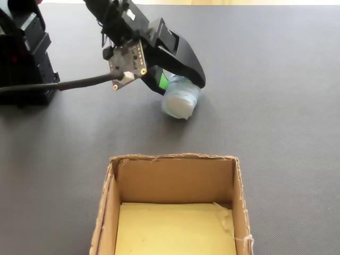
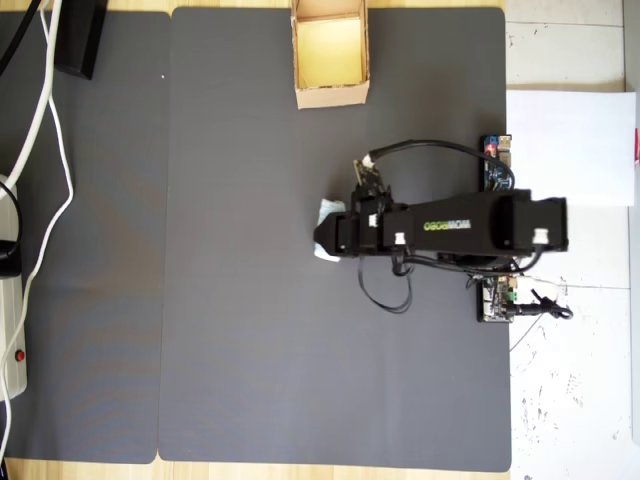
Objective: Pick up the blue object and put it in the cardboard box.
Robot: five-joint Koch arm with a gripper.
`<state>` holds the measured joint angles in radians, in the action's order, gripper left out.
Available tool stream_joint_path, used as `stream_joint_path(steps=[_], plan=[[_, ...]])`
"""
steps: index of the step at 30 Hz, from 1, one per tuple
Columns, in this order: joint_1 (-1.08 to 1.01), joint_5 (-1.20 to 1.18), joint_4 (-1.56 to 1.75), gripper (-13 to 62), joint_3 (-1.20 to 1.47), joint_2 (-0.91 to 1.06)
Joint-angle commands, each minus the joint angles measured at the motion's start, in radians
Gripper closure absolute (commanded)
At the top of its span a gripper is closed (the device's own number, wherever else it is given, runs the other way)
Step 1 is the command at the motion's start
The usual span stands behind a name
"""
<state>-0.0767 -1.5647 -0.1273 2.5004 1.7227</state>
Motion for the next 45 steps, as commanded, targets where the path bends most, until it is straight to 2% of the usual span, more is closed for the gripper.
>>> stream_joint_path(steps=[1, 9, 23, 29, 45], plan=[[-0.017, -0.046, 0.080, 47.4, -0.011, 0.058], [-0.087, -0.091, 0.275, 47.4, 0.124, 0.235], [-0.202, -0.081, 0.413, 47.3, 0.206, 0.439], [-0.270, -0.048, 0.457, 47.3, 0.117, 0.411], [-0.528, 0.014, 0.465, 47.4, -0.221, 0.121]])
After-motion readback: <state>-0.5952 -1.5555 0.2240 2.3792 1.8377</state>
